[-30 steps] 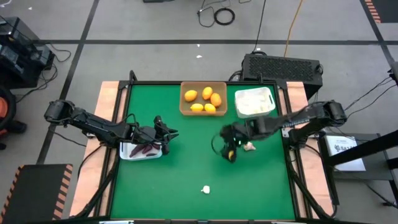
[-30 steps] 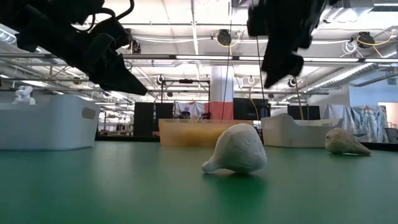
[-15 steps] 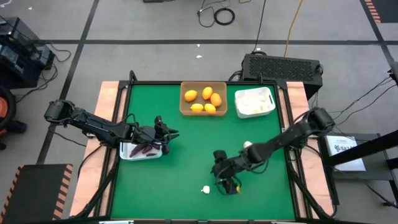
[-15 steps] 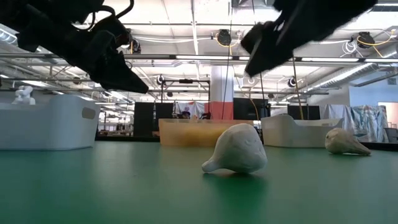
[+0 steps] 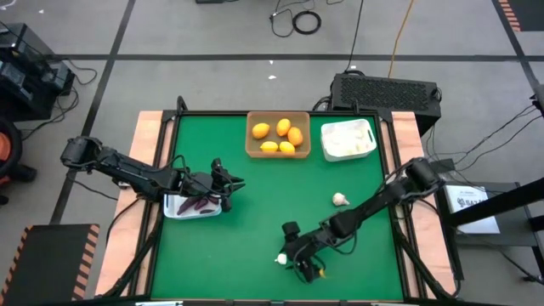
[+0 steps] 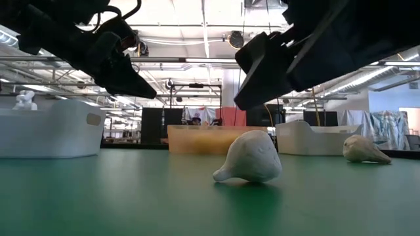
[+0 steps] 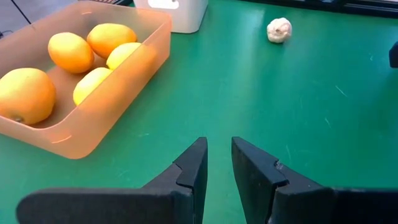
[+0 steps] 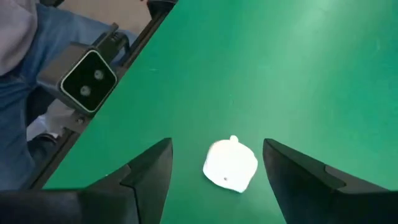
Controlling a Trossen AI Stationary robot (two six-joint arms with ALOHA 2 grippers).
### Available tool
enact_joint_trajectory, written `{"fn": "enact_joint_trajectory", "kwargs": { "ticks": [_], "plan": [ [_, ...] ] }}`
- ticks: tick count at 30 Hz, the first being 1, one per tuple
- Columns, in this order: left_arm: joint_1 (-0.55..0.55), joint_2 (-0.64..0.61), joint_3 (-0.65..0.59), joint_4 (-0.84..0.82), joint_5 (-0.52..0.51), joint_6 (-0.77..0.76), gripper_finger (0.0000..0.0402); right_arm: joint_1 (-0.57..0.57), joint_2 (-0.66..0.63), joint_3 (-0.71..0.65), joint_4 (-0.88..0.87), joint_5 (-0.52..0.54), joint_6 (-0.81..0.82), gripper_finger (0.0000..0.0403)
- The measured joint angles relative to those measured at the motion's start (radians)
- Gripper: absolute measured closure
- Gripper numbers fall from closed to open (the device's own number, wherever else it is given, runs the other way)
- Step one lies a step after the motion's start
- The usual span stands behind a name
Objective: Sort produce into baskets
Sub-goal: Put the garlic into the right white bin
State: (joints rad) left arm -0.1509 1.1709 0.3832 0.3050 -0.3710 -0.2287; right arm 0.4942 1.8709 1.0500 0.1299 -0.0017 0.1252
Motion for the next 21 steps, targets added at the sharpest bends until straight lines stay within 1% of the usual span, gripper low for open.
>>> {"fn": "enact_joint_trajectory", "kwargs": {
  "ticks": [4,9,13,21],
  "plan": [
    [0.0,0.0,0.0,0.0,0.0,0.0,0.0322,-0.001,0.024,0.0,0.046,0.001,0.016,0.016],
    [0.0,0.0,0.0,0.0,0.0,0.0,0.0322,-0.001,0.049,0.0,0.051,0.007,-0.023,0.0138],
    [0.0,0.0,0.0,0.0,0.0,0.0,0.0322,0.0,0.053,0.0,0.054,0.071,-0.051,0.0124],
    [0.0,0.0,0.0,0.0,0.0,0.0,0.0322,0.006,0.06,0.0,0.068,0.08,-0.051,0.0126]
  ]
}}
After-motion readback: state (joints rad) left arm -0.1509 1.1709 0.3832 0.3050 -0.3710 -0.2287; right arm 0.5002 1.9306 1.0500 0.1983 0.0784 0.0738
